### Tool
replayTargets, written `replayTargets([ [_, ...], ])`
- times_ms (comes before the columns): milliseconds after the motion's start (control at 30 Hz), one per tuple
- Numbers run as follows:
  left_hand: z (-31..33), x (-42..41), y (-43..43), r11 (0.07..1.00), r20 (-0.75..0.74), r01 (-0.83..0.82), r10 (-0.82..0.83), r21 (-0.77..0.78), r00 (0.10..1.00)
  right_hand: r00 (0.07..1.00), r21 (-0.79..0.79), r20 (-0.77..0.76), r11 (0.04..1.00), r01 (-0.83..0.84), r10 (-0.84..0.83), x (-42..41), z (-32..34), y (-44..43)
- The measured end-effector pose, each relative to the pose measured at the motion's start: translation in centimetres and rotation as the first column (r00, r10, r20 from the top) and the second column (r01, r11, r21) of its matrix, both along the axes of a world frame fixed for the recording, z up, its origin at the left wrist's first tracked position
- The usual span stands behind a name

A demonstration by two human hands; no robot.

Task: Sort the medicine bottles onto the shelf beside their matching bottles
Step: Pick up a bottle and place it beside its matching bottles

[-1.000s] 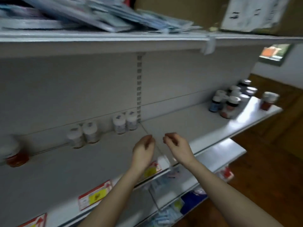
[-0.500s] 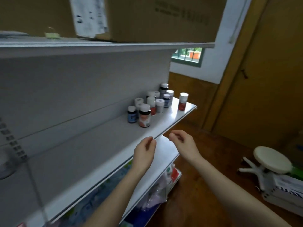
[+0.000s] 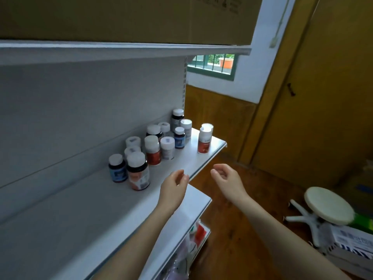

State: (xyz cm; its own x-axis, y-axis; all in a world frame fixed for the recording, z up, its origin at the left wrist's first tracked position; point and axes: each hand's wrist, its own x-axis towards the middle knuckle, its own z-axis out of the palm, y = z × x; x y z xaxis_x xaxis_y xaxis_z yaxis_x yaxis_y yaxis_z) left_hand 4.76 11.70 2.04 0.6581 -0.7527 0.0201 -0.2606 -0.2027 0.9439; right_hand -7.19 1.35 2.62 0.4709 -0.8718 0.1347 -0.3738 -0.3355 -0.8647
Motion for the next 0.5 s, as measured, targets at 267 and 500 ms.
replayTargets([
  [267,-0.9,3.4,-9.4,0.997,0.01,0.047,-0.048,0.054,0.999,1.0,0.031,-0.009,0.999,0.024,-0.023,2.5,-0.8,-9.0],
  [500,-2.4,4.9,-16.7,0.991,-0.005,0.002,-0.002,0.132,1.0,0.99,0.104,-0.041,0.986,-0.129,0.134,6.2,-1.9,-16.7],
])
